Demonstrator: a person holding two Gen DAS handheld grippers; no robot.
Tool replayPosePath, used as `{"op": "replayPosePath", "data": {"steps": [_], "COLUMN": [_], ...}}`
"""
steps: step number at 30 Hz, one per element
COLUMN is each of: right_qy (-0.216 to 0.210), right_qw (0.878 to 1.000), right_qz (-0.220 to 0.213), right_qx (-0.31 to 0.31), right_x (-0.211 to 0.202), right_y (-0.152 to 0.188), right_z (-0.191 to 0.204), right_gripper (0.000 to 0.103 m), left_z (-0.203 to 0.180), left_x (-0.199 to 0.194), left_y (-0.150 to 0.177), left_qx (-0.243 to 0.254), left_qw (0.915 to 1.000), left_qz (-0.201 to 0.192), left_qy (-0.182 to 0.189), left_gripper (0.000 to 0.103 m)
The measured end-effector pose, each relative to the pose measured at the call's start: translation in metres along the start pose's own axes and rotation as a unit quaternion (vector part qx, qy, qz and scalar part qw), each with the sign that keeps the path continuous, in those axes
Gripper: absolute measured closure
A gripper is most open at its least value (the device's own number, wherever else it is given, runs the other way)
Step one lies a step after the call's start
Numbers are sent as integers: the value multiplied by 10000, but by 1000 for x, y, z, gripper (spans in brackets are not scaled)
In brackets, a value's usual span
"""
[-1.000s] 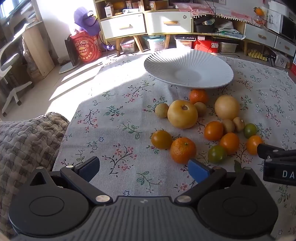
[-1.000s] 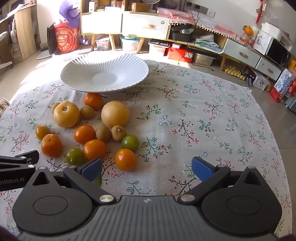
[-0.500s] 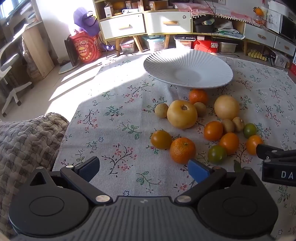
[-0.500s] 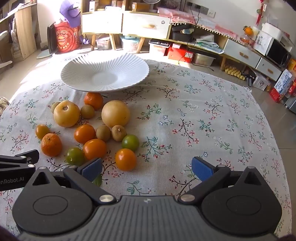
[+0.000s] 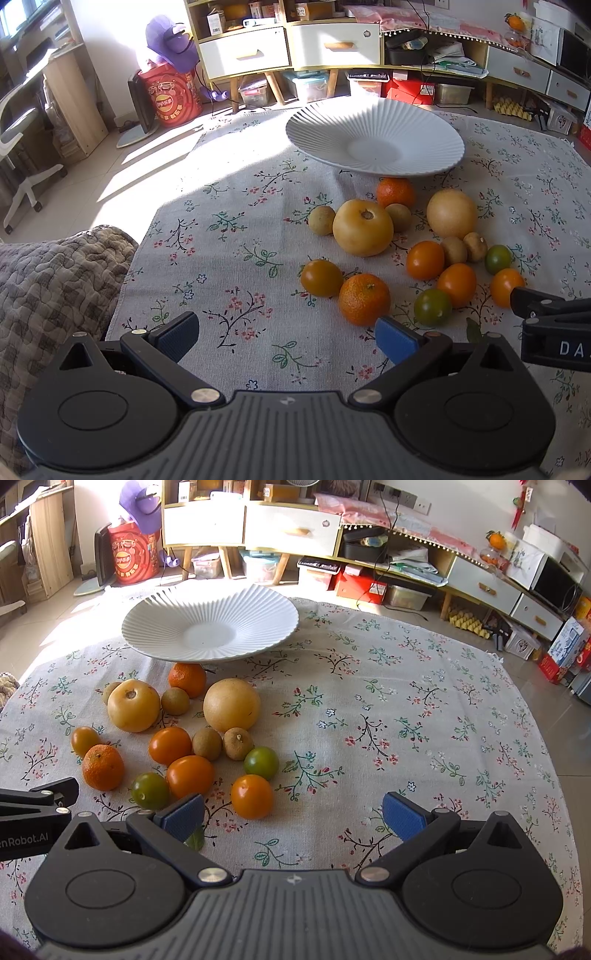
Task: Organize fruits
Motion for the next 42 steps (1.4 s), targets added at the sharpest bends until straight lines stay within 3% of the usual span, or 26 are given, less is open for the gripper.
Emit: {"op": "replayPosePath", "data": {"steps": [42], "right_qy": [-58], "right_qw": [9999], "right_qz": [-8], "right_qx": [99], "right_x": [-3], "right_y": [-6], "right_z": [0], "right_gripper": [0], "left_z": [2], "left_x": [-5], "left_y": [-4], "left_qx": [-48], "left_qw": [10000], "left_qz": [-26], "left_qy": [66], "left_gripper": [10]}}
Point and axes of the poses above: each gripper's, at about its wrist camera, not at the fingertips, and x roughly the way its jaws point, z to its left, y to its underside, the point moved 6 cm from there along x, roughly the way its jaws point, and after that the axes turned 11 degrees about z, right-handed, at the moved point
